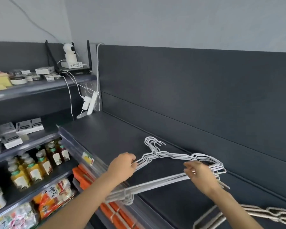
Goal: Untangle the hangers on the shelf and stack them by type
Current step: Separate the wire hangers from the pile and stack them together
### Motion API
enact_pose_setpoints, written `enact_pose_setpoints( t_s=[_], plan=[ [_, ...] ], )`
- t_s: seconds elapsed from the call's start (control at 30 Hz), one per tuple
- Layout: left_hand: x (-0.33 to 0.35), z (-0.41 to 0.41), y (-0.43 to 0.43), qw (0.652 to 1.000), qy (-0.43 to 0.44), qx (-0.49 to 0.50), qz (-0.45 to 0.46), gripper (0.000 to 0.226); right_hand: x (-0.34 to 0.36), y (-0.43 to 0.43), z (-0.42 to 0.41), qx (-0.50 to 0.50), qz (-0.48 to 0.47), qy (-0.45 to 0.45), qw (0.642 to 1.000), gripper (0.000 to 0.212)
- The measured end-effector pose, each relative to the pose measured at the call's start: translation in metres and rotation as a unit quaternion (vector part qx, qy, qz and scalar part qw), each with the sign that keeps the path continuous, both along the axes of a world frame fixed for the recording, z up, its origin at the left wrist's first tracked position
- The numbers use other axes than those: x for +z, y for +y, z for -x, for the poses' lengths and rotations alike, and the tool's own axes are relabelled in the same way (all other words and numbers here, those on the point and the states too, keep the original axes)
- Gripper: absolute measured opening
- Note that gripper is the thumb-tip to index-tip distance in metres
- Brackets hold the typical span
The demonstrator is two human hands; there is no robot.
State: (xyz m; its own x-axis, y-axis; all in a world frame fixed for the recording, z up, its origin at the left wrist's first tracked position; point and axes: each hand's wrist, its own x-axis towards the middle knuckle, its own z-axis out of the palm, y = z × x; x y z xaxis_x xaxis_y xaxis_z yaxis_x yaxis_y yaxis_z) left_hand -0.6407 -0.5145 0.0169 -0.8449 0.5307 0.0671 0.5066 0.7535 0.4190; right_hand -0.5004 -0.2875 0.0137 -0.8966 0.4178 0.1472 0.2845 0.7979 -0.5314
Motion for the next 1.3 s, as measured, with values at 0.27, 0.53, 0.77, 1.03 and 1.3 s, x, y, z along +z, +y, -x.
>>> enact_pose_setpoints(
  t_s=[0.27,0.53,0.77,1.03,1.3],
  plan=[
    [-0.022,0.046,0.040,0.979,-0.157,-0.081,0.102,0.035,-0.006,-0.031,0.044,-0.075,0.016,-0.057,0.995,0.023],
    [-0.035,0.062,0.052,0.980,-0.131,-0.070,0.133,0.024,0.003,-0.012,0.050,-0.124,0.018,-0.059,0.990,0.022],
    [-0.005,0.090,0.045,0.985,-0.011,-0.093,0.142,0.015,0.014,-0.004,0.079,-0.093,-0.037,-0.019,0.995,0.042],
    [0.025,0.169,0.032,0.980,0.125,-0.137,0.077,0.011,0.020,-0.014,0.134,-0.109,-0.155,-0.048,0.981,0.062],
    [0.012,0.249,0.025,0.960,0.166,-0.206,-0.093,0.012,0.013,-0.036,0.204,-0.164,-0.163,-0.043,0.972,0.056]
  ],
)
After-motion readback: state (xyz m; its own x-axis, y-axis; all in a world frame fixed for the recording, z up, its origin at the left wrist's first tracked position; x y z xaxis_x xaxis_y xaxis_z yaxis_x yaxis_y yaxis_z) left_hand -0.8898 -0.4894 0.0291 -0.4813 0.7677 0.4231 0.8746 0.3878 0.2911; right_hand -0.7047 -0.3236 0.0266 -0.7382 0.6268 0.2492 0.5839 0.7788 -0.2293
